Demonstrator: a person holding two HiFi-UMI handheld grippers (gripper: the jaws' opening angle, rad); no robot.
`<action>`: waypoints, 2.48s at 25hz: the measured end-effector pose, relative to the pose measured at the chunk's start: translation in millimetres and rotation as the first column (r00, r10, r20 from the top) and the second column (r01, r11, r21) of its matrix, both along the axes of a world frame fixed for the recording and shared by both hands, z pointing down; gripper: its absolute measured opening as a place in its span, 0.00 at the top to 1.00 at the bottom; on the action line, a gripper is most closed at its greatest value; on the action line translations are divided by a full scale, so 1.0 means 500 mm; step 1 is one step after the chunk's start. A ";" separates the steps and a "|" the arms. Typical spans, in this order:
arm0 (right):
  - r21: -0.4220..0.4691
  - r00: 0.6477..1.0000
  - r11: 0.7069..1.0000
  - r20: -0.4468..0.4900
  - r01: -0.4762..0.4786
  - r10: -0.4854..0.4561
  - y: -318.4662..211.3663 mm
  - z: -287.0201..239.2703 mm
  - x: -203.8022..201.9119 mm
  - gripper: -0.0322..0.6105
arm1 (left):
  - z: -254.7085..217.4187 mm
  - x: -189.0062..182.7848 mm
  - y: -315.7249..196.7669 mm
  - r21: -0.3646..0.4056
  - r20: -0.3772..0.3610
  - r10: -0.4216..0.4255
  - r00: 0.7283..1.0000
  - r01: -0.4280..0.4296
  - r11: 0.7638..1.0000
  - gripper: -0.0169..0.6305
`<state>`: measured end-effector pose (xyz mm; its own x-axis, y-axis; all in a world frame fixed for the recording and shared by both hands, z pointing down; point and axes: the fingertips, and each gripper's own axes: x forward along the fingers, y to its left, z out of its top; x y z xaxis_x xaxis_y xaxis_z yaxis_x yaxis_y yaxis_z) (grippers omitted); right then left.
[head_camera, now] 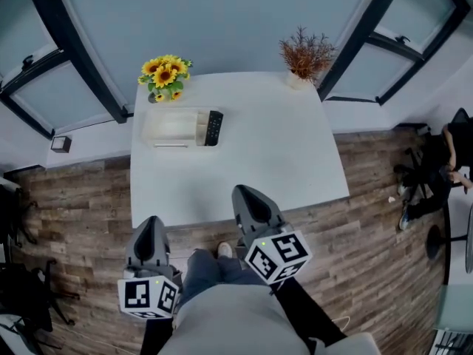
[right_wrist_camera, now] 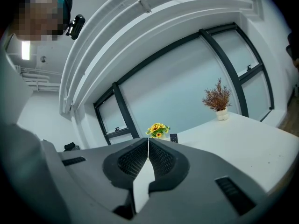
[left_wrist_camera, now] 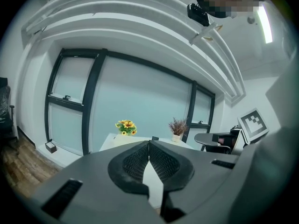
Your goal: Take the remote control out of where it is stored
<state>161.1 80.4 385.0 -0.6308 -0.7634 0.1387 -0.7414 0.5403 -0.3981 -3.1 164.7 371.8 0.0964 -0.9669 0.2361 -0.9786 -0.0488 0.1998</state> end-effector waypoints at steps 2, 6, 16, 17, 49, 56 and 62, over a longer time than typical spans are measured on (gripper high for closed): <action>0.000 1.000 1.000 -0.005 -0.006 0.006 -0.008 0.000 0.002 0.94 | -0.005 0.004 -0.010 0.003 0.005 0.007 1.000 -0.007 1.000 0.96; -0.007 1.000 1.000 -0.010 -0.018 0.018 -0.022 0.007 0.003 0.94 | -0.004 0.008 -0.028 0.003 0.007 0.023 1.000 -0.023 1.000 0.96; -0.019 0.998 0.998 -0.030 -0.054 0.053 -0.094 0.012 -0.033 0.94 | -0.012 -0.031 -0.119 0.008 0.008 0.062 0.998 -0.062 0.998 0.96; -0.020 0.998 0.998 -0.033 -0.059 0.059 -0.105 0.012 -0.039 0.94 | -0.012 -0.037 -0.131 0.008 0.006 0.067 0.998 -0.067 0.998 0.96; -0.054 0.977 0.979 -0.104 -0.195 0.188 -0.324 0.044 -0.133 0.94 | 0.020 -0.167 -0.390 -0.014 -0.038 0.241 0.970 -0.242 0.970 0.96; -0.071 0.977 0.980 -0.117 -0.185 0.176 -0.349 0.053 -0.123 0.94 | 0.028 -0.155 -0.410 -0.029 -0.045 0.230 0.972 -0.231 0.972 0.96; -0.090 0.983 0.984 -0.119 -0.151 0.140 -0.375 0.068 -0.117 0.94 | 0.036 -0.137 -0.419 -0.042 -0.050 0.216 0.975 -0.218 0.975 0.96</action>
